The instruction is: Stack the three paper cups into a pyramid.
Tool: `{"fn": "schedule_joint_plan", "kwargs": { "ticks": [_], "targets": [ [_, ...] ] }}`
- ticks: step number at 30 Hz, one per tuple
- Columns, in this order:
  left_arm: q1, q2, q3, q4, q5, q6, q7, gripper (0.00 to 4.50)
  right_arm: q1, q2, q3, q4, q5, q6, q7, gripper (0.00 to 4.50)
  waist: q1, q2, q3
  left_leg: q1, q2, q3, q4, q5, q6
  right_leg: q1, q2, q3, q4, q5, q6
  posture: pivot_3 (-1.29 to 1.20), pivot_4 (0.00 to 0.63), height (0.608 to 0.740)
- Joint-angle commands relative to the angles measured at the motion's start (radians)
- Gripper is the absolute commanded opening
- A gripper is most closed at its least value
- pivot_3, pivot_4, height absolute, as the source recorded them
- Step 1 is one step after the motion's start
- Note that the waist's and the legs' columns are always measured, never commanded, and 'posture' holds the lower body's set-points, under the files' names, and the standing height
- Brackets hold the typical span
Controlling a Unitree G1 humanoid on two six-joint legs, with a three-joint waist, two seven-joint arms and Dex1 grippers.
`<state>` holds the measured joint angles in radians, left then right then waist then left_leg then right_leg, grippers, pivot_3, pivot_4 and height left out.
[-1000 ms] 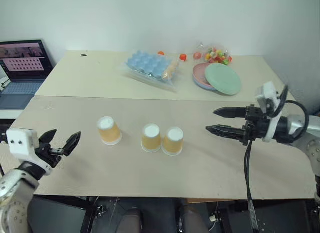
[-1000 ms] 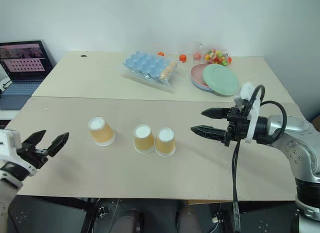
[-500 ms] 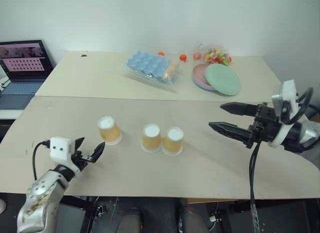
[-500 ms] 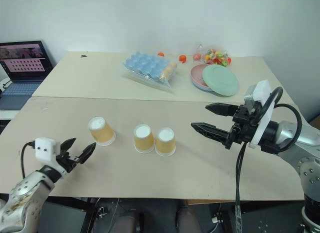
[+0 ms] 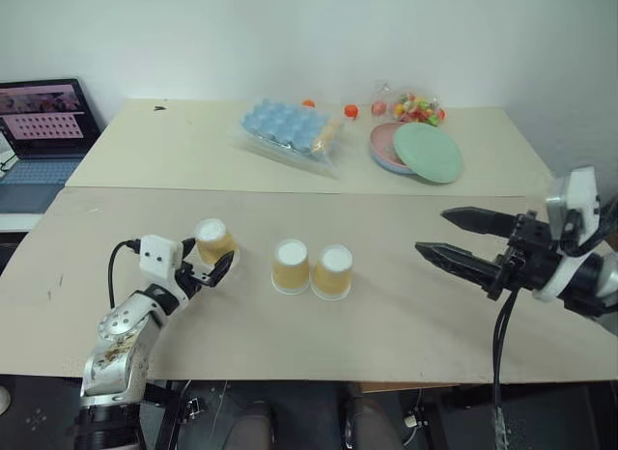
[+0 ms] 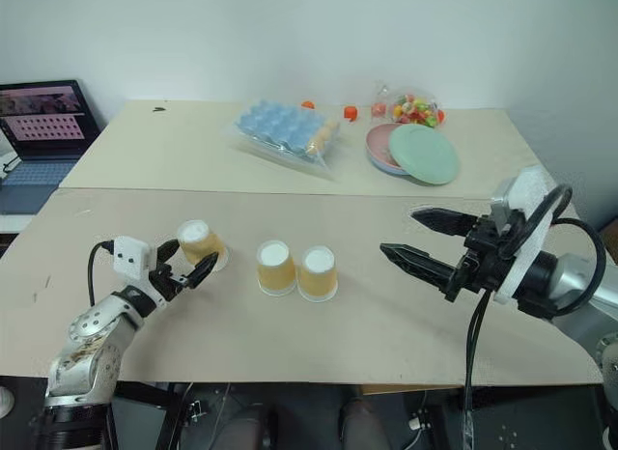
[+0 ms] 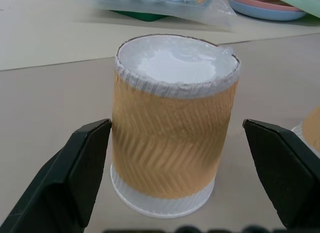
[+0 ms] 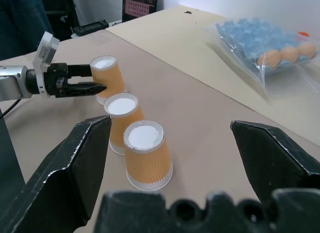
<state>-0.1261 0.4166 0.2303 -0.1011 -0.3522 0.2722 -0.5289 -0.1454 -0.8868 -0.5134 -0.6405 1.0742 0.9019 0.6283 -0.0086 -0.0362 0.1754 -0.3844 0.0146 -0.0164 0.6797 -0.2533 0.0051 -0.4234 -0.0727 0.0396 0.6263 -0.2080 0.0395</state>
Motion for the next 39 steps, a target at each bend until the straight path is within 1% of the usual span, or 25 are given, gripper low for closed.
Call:
{"fn": "schedule_joint_plan", "kwargs": {
  "ticks": [1, 8, 17, 20, 31, 35, 36, 37, 38, 39],
  "targets": [
    [-0.045, 0.010, -0.005, 0.003, 0.012, -0.039, -0.003, 4.50, -0.021, -0.008, -0.011, -0.028, 0.008, -0.035, -0.023, 4.45, -0.001, 0.000, 0.000, 0.000, 0.000, 0.000, 0.000, 0.000, 0.000, 0.000, 0.000, 0.000, 0.000, 0.000, 0.000, 0.00, 0.150, 0.736],
    [-0.091, 0.012, -0.008, 0.014, 0.016, -0.037, 0.005, 4.50, -0.037, -0.006, 0.021, -0.024, 0.004, -0.044, -0.047, 4.45, -0.003, 0.000, 0.000, 0.000, 0.000, 0.000, 0.000, 0.000, 0.000, 0.000, 0.000, 0.000, 0.000, 0.001, -0.001, 0.00, 0.150, 0.736],
    [-0.077, 0.014, -0.012, -0.017, 0.022, -0.034, 0.011, 4.50, -0.003, 0.000, 0.011, -0.031, 0.009, -0.056, -0.043, 4.45, -0.002, 0.000, 0.000, 0.000, 0.000, 0.000, 0.000, 0.000, 0.000, 0.000, 0.000, 0.000, 0.000, 0.001, -0.001, 0.00, 0.150, 0.736],
    [-0.093, 0.020, -0.015, -0.018, 0.023, -0.032, 0.007, 4.50, 0.009, -0.002, 0.007, -0.027, 0.002, -0.062, -0.037, 4.45, -0.003, 0.000, 0.000, 0.000, 0.000, 0.000, 0.000, 0.000, 0.000, 0.000, 0.000, 0.000, 0.000, 0.001, -0.001, 0.00, 0.150, 0.736],
    [-0.113, 0.026, -0.014, -0.034, 0.027, -0.032, 0.017, 4.50, -0.009, -0.003, 0.022, -0.018, 0.007, -0.058, -0.054, 4.45, -0.003, 0.000, 0.000, 0.000, 0.000, 0.000, 0.000, 0.000, 0.000, 0.000, 0.000, 0.000, 0.000, 0.001, -0.001, 0.00, 0.150, 0.736],
    [-0.106, 0.023, -0.015, -0.040, 0.023, -0.028, 0.016, 3.42, -0.010, -0.005, 0.018, -0.016, 0.008, -0.056, -0.059, 4.50, -0.002, 0.000, 0.000, 0.000, 0.000, 0.000, 0.000, 0.000, 0.000, 0.000, 0.000, 0.000, 0.000, 0.001, -0.001, 0.00, 0.150, 0.736],
    [-0.106, 0.023, -0.016, -0.041, 0.023, -0.028, 0.016, 2.94, -0.011, -0.005, 0.018, -0.015, 0.009, -0.055, -0.060, 4.50, -0.002, 0.000, 0.000, 0.000, 0.000, 0.000, 0.000, 0.000, 0.000, 0.000, 0.000, 0.000, 0.000, 0.000, 0.000, 0.00, 0.150, 0.736],
    [-0.105, 0.022, -0.017, -0.040, 0.023, -0.027, 0.016, 2.75, -0.011, -0.005, 0.018, -0.015, 0.009, -0.055, -0.061, 4.50, -0.002, 0.000, 0.000, 0.000, 0.000, 0.000, 0.000, 0.000, 0.000, 0.000, 0.000, 0.000, 0.000, 0.000, 0.000, 0.00, 0.150, 0.736],
    [-0.105, 0.021, -0.018, -0.040, 0.023, -0.026, 0.016, 2.45, -0.011, -0.005, 0.018, -0.015, 0.009, -0.055, -0.062, 4.50, -0.002, 0.000, 0.000, 0.000, 0.000, 0.000, 0.000, 0.000, 0.000, 0.000, 0.000, 0.000, 0.000, 0.001, -0.001, 0.00, 0.150, 0.736],
    [-0.106, 0.021, -0.020, -0.038, 0.025, -0.025, 0.018, 2.44, -0.011, -0.005, 0.018, -0.015, 0.010, -0.055, -0.064, 4.50, -0.003, 0.000, 0.000, 0.000, 0.000, 0.000, 0.000, 0.000, 0.000, 0.000, 0.000, 0.000, 0.000, 0.001, -0.001, 0.00, 0.150, 0.736]
  ]
}}
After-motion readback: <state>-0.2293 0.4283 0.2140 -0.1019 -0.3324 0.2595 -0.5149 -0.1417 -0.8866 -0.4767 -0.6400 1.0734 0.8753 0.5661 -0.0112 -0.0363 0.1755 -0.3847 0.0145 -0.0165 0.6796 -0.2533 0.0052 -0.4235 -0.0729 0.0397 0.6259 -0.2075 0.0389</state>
